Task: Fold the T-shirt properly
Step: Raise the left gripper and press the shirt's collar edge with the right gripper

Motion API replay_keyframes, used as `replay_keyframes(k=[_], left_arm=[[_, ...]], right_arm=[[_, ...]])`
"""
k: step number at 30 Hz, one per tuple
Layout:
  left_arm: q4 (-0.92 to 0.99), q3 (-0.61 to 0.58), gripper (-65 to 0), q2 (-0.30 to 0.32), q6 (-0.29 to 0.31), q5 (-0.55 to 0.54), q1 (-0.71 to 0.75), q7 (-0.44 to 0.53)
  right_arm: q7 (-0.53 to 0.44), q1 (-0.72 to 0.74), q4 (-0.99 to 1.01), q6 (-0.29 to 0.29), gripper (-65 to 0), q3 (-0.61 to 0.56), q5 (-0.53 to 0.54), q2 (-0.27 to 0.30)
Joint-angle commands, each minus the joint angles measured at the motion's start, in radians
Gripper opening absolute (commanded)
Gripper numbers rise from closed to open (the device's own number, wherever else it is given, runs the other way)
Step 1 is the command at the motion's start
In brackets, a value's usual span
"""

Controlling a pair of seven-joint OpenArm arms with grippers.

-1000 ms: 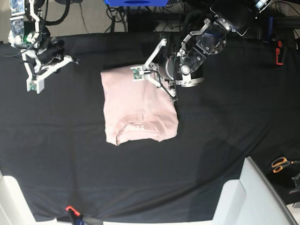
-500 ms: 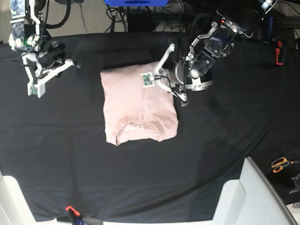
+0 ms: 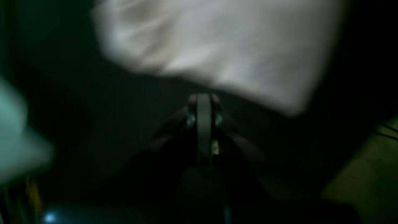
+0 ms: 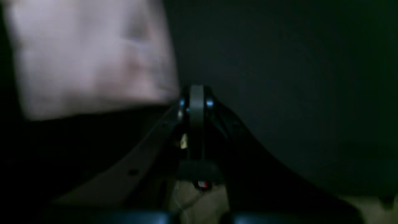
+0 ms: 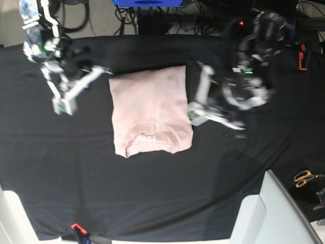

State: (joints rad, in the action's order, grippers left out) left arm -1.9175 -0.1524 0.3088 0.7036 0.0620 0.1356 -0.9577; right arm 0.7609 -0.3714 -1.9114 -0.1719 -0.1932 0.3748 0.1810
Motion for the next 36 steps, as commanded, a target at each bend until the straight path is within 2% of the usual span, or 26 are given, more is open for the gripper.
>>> replay_keyframes(k=[1,7,10,13,16,18,23,26,30,36], left_arm=[[-0.012,0.070,-65.0,0.007,-0.005,0.000,0.023,-0.002],[0.048,0.505,-65.0,0.007,-0.005,-0.004,0.189,0.013],[0.115,0.653,-65.0,0.007,-0.005,0.000,0.270,0.136],[0.181,0.741,-65.0,0.005,-0.005,-0.006,0.341,0.277],[0.209,0.761,-65.0,-0.009,-0.005,-0.008,0.398,0.369],[0.207,0.767,-65.0,-0.023,-0.005,-0.008,0.408,0.388],[0.204,0.767,-65.0,-0.052,-0.005,-0.008,0.405,0.386],[0.204,0.761,-65.0,-0.058,-0.005,-0.008,0.405,0.386],[0.212,0.761,-65.0,-0.058,-0.005,-0.008,0.407,0.386],[0.212,0.762,-65.0,-0.052,-0.005,-0.008,0.407,0.386]], right_arm=[[-0.011,0.010,-0.026,0.004,-65.0,-0.028,0.002,0.005],[-0.021,0.091,0.016,0.004,-65.0,-0.194,0.002,-0.002],[-0.027,0.136,0.065,0.004,-65.0,-0.234,0.002,-0.011],[-0.093,0.154,0.129,0.004,-65.0,-0.233,0.002,-0.027],[-0.126,0.176,0.177,0.004,-65.0,-0.231,0.002,-0.027],[-0.129,0.185,0.195,0.004,-65.0,-0.231,0.002,-0.027],[-0.139,0.191,0.266,0.004,-65.0,-0.229,0.002,-0.027],[-0.205,0.182,0.323,0.004,-65.0,-0.229,0.002,-0.024],[-0.225,0.174,0.405,0.004,-65.0,-0.229,0.002,-0.024],[-0.246,0.147,0.387,0.004,-65.0,-0.231,-0.001,-0.022]])
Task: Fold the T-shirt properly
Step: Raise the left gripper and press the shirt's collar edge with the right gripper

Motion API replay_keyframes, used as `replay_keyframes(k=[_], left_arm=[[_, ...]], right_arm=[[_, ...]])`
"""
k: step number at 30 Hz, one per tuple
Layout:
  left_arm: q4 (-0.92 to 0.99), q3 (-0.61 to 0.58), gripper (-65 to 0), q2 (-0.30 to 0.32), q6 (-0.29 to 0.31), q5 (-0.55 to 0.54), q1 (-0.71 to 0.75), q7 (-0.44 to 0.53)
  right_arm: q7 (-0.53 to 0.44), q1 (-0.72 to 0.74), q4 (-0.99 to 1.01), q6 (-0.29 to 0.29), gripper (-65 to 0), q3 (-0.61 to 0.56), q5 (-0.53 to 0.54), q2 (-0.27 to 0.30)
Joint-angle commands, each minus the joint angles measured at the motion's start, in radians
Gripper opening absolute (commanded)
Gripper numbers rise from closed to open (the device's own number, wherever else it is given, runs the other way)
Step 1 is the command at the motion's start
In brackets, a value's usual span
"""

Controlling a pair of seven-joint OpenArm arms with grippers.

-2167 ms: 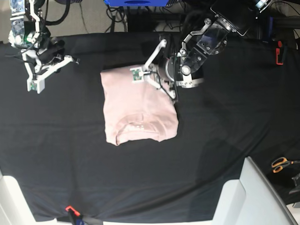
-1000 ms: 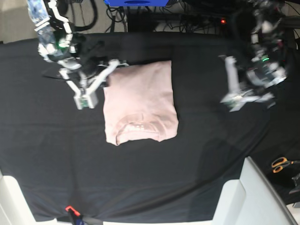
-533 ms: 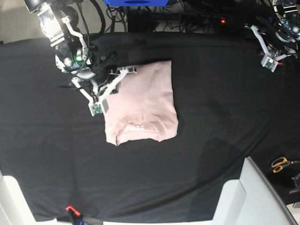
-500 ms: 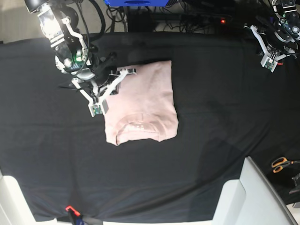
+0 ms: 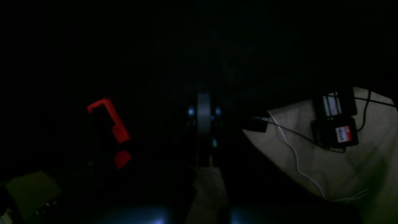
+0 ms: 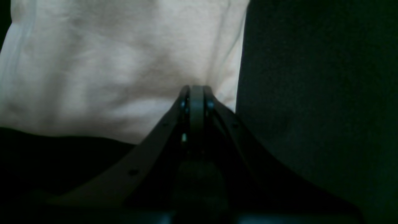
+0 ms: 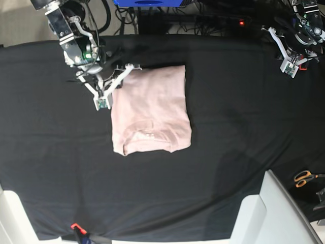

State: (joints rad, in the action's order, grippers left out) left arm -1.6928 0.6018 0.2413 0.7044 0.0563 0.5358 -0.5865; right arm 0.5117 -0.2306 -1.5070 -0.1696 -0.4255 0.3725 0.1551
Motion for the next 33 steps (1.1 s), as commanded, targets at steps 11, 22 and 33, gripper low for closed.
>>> replay_keyframes(k=[11,22,33], left_arm=[[0.009,0.005,-65.0,0.011,-0.006,-0.002,0.000,0.017],[0.009,0.005,-65.0,0.010,-0.006,-0.002,0.007,0.018],[-0.034,0.013,-65.0,-0.020,-0.006,-0.002,0.019,0.021]], right_arm=[[0.097,-0.029,-0.237,0.002,-65.0,-0.063,0.004,-0.007],[0.018,0.038,0.058,0.002,-65.0,-0.098,0.004,-0.067],[0.092,-0.135,-0.370,-0.005,-65.0,-0.088,0.001,0.018]])
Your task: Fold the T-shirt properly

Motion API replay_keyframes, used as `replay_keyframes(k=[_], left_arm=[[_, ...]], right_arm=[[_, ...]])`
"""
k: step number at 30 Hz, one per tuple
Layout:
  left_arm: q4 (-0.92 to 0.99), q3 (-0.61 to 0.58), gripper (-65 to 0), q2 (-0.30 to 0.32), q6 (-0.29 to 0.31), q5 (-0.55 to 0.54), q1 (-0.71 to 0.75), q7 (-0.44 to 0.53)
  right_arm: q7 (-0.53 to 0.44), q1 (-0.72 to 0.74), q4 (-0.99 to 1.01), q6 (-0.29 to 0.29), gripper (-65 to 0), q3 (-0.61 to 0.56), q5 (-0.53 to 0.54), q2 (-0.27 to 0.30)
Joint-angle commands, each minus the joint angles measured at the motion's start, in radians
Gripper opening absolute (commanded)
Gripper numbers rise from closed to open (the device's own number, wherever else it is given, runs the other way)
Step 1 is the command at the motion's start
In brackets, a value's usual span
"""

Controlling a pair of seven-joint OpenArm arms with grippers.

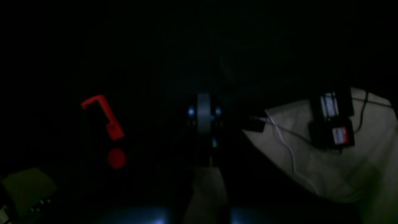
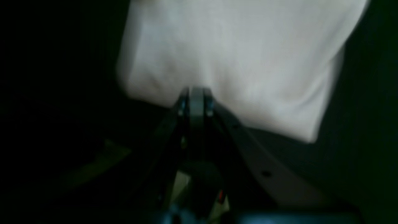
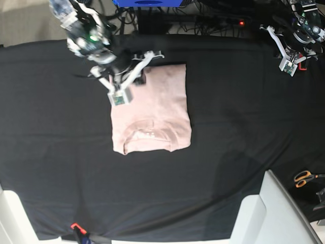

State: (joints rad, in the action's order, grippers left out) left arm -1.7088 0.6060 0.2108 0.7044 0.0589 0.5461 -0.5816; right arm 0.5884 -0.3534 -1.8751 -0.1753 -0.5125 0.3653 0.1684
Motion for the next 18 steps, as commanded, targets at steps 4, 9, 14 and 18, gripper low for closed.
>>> replay_keyframes(k=[4,9,14,18], left_arm=[[-0.063,-0.021,-65.0,-0.003,-0.006,-0.004,0.108,0.039],[-0.060,-0.102,-65.0,-0.032,-0.006,-0.004,0.271,0.124],[0.095,-0.150,-65.0,-0.067,-0.006,-0.004,0.332,0.205],[0.404,-0.229,-65.0,-0.064,-0.006,-0.003,0.246,0.340]], right_arm=[[0.014,-0.160,-0.105,-0.094,-65.0,-0.001,0.008,0.087],[0.012,-0.341,-0.113,-0.208,-65.0,-0.001,0.011,0.167],[0.012,-0.439,-0.044,-0.212,-65.0,-0.007,0.011,0.173],[0.011,-0.352,0.196,-0.195,-65.0,-0.011,0.011,0.112]])
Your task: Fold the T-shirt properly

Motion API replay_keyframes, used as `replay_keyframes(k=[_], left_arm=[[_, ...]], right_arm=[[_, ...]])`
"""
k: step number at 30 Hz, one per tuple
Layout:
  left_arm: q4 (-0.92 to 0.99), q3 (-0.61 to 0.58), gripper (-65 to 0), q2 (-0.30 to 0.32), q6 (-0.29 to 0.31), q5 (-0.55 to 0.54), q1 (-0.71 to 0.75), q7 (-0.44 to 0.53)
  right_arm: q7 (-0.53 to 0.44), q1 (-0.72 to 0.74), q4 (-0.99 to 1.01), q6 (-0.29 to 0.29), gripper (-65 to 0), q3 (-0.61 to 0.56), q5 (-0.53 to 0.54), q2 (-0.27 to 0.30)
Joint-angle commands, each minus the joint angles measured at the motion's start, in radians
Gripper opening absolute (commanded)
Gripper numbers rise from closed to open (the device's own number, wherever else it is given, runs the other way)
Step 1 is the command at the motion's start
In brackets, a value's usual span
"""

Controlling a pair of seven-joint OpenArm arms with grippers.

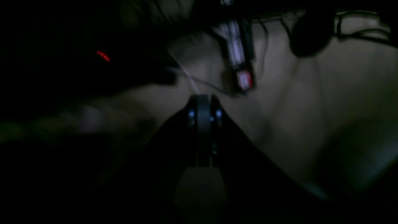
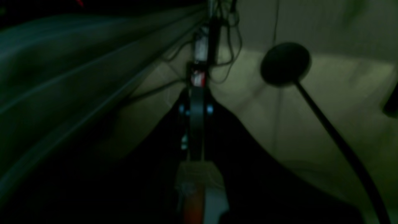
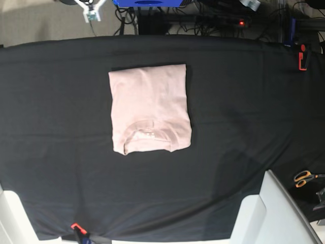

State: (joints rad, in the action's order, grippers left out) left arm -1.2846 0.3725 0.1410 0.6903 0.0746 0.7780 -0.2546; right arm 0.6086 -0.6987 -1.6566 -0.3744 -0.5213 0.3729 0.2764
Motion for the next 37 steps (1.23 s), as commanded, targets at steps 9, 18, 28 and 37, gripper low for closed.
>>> replay_keyframes(k=[9,18,28,37], left_arm=[[0.771,-0.142,-65.0,0.052,0.008,-0.009,-0.392,0.347],[1.175,-0.683,-65.0,0.064,-0.240,-0.012,-0.710,0.490],[1.215,-0.775,-65.0,0.044,-0.317,-0.019,-0.797,0.444],[1.121,-0.778,-65.0,0.047,-0.318,-0.012,-0.777,0.444]], right_arm=[[-0.105,0.261,0.645,0.191,-65.0,0.007,0.004,-0.142],[-0.660,0.578,1.516,0.197,-64.8,0.010,0.007,-0.194],[-0.764,0.638,1.633,0.197,-64.8,0.160,0.108,-0.113],[-0.844,0.650,1.579,0.197,-64.8,0.155,0.108,-0.111]])
